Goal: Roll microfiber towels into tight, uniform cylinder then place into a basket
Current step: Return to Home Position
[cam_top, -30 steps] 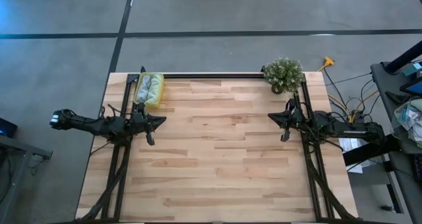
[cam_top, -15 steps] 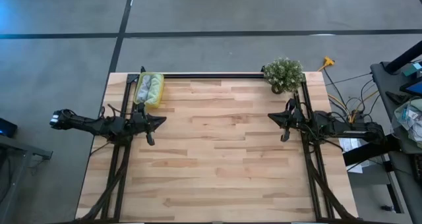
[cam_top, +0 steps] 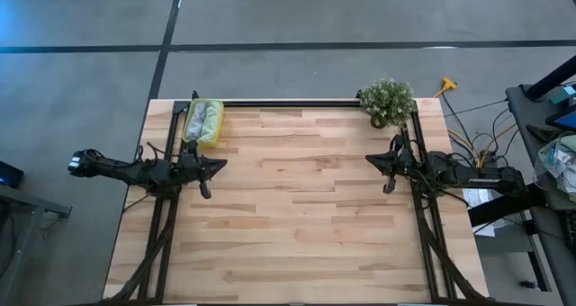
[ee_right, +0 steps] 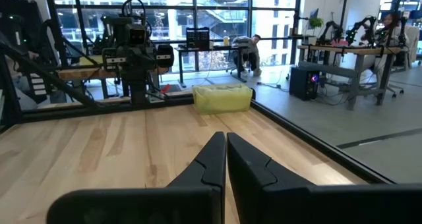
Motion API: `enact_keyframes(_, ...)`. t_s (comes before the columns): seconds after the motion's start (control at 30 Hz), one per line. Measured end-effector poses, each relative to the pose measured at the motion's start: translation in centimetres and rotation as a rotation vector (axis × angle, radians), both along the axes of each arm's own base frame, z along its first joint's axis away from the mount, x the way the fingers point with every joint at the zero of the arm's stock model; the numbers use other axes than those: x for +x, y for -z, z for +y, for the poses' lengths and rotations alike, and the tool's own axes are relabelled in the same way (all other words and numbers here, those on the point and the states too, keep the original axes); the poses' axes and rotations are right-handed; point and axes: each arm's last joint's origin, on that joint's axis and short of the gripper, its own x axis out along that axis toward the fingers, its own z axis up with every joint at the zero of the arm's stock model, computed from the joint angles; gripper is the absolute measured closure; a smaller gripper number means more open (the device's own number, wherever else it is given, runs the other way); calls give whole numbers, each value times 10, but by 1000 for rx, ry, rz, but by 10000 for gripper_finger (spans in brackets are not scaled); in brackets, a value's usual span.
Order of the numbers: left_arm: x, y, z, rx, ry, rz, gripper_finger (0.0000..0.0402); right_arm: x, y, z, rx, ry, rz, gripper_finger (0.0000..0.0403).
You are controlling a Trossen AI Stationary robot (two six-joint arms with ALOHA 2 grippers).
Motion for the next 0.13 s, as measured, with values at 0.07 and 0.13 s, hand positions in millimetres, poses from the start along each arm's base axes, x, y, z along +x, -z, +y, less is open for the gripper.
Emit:
enact_keyframes(0.07, 0, 0, 0, 0, 0, 0, 402, 0, 0, 0, 0, 0, 0, 394)
enact_keyframes(0.13, 0, 0, 0, 0, 0, 0, 402, 0, 0, 0, 0, 0, 0, 394)
